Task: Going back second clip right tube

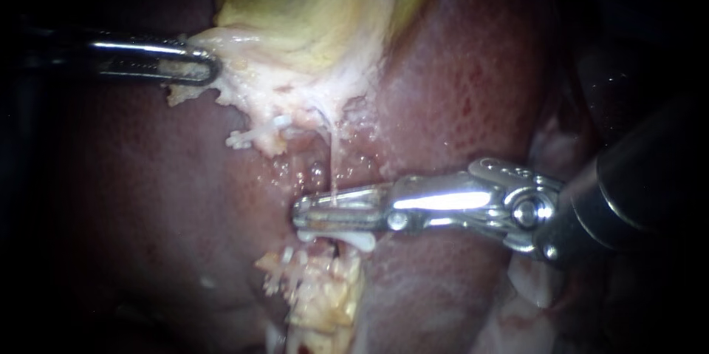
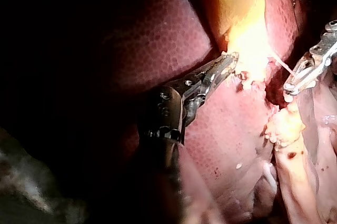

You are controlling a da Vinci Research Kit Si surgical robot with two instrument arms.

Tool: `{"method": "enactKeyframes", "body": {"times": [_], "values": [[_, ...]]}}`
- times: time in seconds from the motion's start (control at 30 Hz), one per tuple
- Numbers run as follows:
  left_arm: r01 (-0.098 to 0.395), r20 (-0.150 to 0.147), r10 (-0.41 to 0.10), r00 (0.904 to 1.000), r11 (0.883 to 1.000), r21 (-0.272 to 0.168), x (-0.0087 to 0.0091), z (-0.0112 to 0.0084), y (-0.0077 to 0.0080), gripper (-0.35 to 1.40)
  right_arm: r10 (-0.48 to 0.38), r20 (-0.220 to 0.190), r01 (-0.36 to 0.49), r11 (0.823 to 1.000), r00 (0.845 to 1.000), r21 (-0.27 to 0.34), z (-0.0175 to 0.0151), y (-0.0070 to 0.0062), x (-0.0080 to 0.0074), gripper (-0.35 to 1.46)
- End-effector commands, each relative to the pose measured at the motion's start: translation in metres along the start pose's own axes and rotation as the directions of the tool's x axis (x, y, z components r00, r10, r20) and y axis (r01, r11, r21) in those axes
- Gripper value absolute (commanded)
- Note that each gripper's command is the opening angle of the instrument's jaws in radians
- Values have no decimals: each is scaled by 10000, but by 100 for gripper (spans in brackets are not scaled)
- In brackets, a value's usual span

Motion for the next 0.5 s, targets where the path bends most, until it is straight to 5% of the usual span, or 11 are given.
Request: {"method": "enactKeyframes", "body": {"times": [0.03,0.13,0.2,0.3,0.5], "values": [[0,-2,0,10000,10000,4,0,0,1,-35,-1,-4,1,10000,10000,-8,0,1,0,-35],[0,-2,0,10000,10000,4,0,-1,1,-35,-245,-7,245,9997,9997,-60,2,3,0,-34],[0,-2,0,10000,10000,5,0,-1,1,-35,-675,-11,675,9977,9977,-69,5,6,-2,3],[1,-3,-1,10000,10000,6,0,-1,1,-35,-1114,-20,1114,9937,9938,-99,10,12,-4,29],[2,-4,-2,10000,10000,10,1,-1,2,-35,-1446,-75,1443,9892,9895,-273,20,27,-15,44]]}}
